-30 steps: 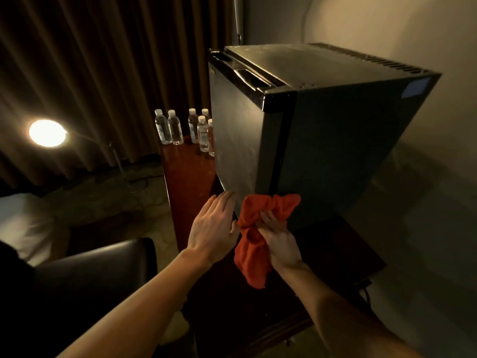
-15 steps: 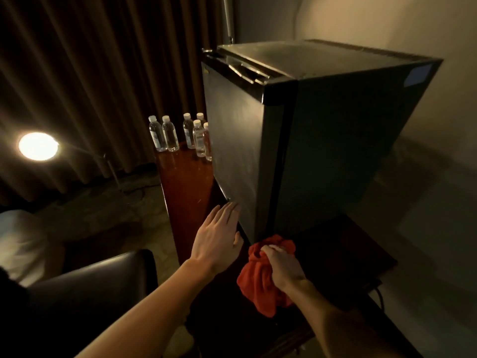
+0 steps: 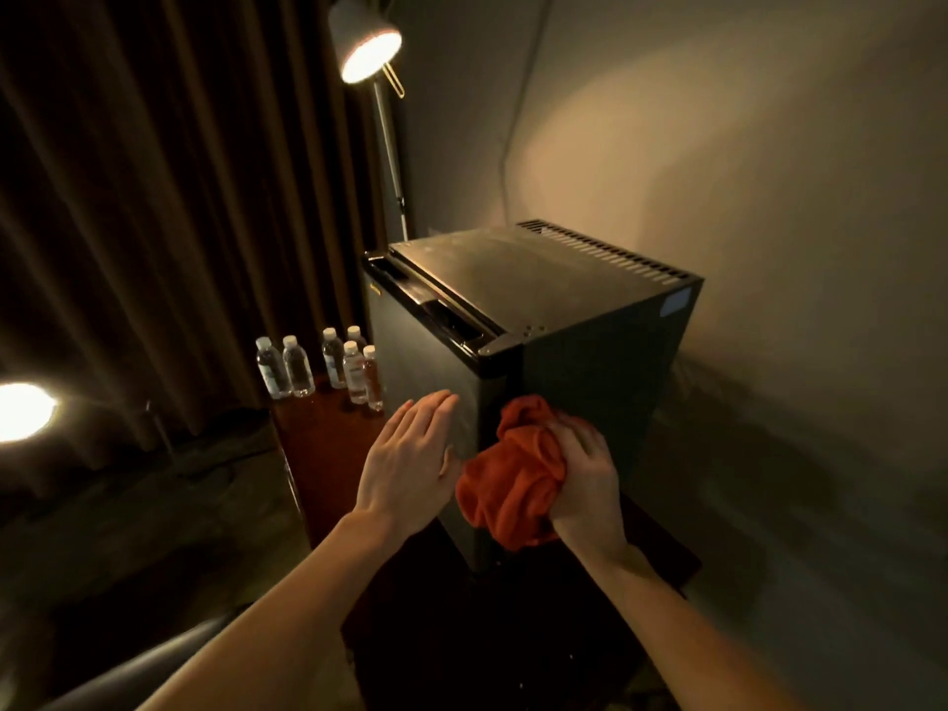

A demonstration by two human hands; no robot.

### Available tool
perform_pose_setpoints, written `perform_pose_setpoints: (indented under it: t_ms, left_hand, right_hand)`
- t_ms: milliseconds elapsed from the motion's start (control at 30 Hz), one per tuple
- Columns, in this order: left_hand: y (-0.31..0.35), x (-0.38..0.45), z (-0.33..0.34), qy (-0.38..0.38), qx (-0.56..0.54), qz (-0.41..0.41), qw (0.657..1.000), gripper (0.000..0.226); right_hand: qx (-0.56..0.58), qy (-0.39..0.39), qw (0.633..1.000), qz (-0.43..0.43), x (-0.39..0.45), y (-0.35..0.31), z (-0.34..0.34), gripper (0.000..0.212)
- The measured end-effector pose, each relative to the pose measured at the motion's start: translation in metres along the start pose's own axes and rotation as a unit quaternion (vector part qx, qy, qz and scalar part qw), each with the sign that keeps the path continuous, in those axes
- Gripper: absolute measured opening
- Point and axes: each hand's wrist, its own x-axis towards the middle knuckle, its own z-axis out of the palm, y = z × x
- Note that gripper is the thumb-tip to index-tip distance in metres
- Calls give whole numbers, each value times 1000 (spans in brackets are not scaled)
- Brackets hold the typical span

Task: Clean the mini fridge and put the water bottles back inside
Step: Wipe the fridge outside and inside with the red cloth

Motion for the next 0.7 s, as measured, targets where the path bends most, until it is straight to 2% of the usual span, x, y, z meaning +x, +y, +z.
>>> perform_pose_setpoints:
  t_ms: [133, 300, 467, 600, 700]
  left_hand:
    - [1, 27, -27, 37, -2, 17, 999, 58]
    - [0, 63, -40, 62, -15, 55, 996, 52]
    - [2, 103, -38, 78, -45, 68, 994, 40]
    - [-11, 128, -34, 73, -41, 57, 995, 41]
    - [-27, 140, -29, 70, -43, 25, 996, 37]
  right_hand:
    - [26, 95, 994, -54, 34, -26, -37, 44]
    - [-21, 122, 990, -62, 84, -46, -60, 55]
    - [-28, 35, 997, -56, 138, -44, -64, 56]
    - [-61, -8, 995, -81, 176, -33, -49, 29]
    - [-105, -27, 991, -75, 199, -27, -37, 17]
